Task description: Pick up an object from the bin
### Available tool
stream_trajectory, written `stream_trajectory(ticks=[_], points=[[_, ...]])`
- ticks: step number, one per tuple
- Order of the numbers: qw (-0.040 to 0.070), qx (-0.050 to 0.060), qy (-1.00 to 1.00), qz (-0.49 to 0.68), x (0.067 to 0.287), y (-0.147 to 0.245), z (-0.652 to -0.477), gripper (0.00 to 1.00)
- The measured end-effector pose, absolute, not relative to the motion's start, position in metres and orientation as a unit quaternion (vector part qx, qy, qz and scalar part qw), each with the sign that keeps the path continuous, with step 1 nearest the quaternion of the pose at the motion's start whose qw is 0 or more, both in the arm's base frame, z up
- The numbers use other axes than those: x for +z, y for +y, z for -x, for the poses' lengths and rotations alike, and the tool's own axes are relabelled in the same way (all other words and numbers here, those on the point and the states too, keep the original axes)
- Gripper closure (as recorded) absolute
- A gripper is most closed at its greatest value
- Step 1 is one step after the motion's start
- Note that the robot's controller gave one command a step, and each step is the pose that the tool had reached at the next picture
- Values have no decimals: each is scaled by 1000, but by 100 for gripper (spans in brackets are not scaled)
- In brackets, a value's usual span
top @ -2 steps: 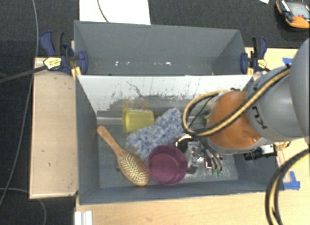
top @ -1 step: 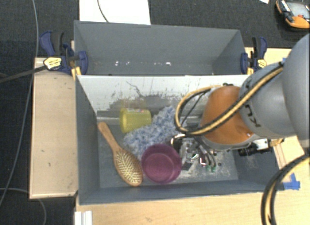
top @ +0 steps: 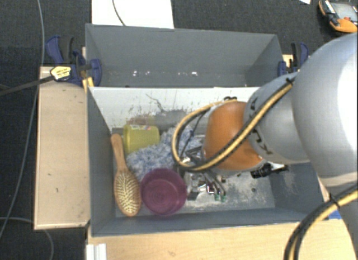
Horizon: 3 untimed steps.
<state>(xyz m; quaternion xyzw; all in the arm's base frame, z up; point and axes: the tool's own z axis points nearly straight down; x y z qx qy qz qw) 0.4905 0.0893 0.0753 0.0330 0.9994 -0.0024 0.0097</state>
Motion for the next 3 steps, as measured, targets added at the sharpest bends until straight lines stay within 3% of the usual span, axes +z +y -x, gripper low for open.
stream_trajectory(ticks=[1,2,3], points=[[8,-2,999,-46,74,76,-490,100],[6,-4,997,72,120,100,-538,100],[6,-4,997,72,120,100,-538,100]])
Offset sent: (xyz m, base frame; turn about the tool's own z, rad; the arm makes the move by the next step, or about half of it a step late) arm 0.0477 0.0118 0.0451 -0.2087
